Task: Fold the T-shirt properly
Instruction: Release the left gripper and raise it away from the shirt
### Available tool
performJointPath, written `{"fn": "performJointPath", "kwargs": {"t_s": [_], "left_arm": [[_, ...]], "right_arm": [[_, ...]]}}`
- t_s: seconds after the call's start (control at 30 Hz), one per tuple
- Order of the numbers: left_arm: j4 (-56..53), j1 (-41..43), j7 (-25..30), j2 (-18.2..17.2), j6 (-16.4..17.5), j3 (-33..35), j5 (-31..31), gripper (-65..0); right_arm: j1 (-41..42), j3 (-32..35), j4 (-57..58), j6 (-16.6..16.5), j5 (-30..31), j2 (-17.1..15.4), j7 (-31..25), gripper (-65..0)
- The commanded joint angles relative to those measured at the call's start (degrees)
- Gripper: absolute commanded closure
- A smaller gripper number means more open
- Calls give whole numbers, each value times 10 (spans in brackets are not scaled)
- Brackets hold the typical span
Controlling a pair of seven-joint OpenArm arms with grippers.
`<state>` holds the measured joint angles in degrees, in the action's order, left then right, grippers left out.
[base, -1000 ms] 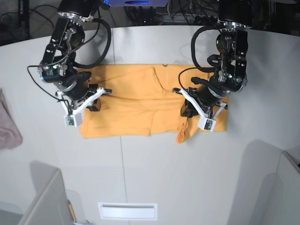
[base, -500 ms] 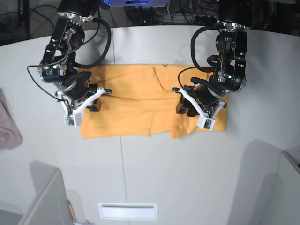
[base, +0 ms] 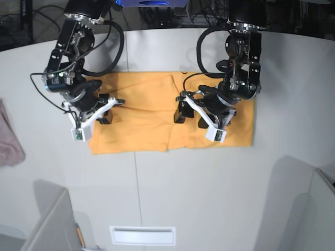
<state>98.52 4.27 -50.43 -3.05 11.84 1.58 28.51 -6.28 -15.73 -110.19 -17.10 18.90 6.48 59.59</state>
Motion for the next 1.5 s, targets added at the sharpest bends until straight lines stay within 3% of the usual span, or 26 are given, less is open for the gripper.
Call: {"fn": "performJointPath", "kwargs": {"t_s": [0.0,0.03,0.1,0.23,0.37,0.4,0.53,0.63,0.77,0.93,1.07,1.27,1.33,1.47], "left_arm": [[14,-6,9,-2,0,0,5,-453],[14,-6,9,-2,0,-4,5,-439],[14,-2,9,-15,-1,-15,2,-347],[34,27,9,-60,-2,-80,12,-7],[71,74,10,-77,-1,-214,12,0],[73,82,10,-79,0,-252,12,0],[68,112,10,-100,20,-386,7,0],[56,134,12,-119,71,-451,6,0],[25,145,12,-140,114,-502,6,0],[6,146,12,-140,117,-517,6,0],[6,140,12,-139,117,-517,6,0],[2,139,12,-139,117,-516,6,0],[2,139,12,-139,117,-516,6,0],[2,139,12,-139,117,-516,6,0]], "right_arm": [[9,-9,-8,0,7,-2,-14,0],[12,-23,-8,0,7,-2,-14,0],[26,-53,1,0,7,-1,-8,0],[69,-88,67,-2,7,-5,25,0],[138,-154,151,-5,8,-5,93,0],[151,-168,165,-11,8,-7,110,-51],[182,-210,198,-104,8,-18,149,-428],[185,-216,212,-171,8,-32,148,-543],[200,-216,265,-173,8,-51,147,-528],[207,-217,352,-175,8,-63,103,-524],[207,-217,386,-177,13,-56,104,-524],[191,-211,409,-173,152,-50,137,-522],[185,-210,404,-171,158,-48,139,-522],[173,-209,407,-132,159,-48,134,-522]]}}
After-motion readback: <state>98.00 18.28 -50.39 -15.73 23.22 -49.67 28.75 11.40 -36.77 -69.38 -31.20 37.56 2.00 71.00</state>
